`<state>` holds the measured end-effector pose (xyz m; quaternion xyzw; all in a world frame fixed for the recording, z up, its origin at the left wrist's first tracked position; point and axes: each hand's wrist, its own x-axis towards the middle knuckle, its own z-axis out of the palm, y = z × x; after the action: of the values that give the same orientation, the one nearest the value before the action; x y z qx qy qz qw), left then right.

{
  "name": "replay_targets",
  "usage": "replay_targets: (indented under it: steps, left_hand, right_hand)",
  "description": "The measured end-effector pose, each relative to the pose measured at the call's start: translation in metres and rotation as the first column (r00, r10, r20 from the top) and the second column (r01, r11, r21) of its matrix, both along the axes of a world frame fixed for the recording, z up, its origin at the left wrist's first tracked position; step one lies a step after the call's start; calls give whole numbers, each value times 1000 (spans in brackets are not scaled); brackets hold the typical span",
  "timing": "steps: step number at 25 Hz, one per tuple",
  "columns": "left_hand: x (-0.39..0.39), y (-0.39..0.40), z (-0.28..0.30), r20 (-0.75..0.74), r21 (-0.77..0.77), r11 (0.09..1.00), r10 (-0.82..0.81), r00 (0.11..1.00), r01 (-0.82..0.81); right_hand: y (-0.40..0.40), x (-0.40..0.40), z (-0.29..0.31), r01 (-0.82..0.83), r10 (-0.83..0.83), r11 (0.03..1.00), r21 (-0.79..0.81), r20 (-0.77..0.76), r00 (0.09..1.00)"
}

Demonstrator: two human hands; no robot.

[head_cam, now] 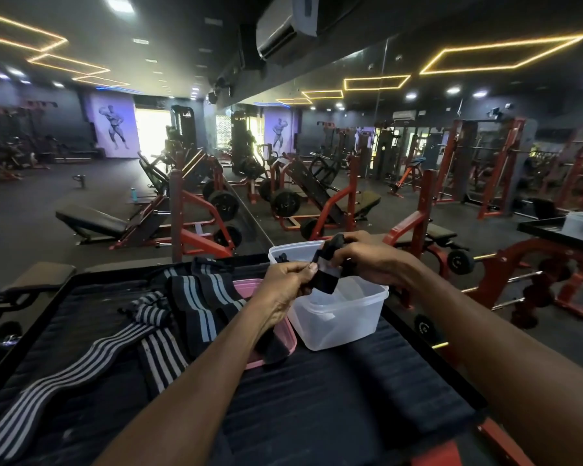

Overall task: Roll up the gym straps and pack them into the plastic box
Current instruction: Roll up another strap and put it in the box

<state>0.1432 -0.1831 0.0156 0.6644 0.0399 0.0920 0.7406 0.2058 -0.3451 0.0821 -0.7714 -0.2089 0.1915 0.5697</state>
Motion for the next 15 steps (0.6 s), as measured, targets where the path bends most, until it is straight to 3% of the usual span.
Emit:
replay_targets:
  steps: [4,7,9,12,15]
  left_hand:
    - [19,-2,3,16,233,963,137,990,-137]
    - [29,0,2,83,415,874,242,967,-254]
    - [36,-1,-1,193,577,760,230,954,-300]
    - [42,-3,-8,271,739,598,159,949,-311]
    - [48,6,-13,211,789,568,109,971,-235]
  right_hand:
    - [-1,17,-6,8,-7,1000,-17,34,999]
    - [0,23,-3,50,-22,979,-199,138,990]
    - [5,28,-2,112,-34,939,-325,235,971]
    - [14,42,-4,109,5,919,-379,288,958]
    - [22,62,-6,88,40,902,-424,284,958]
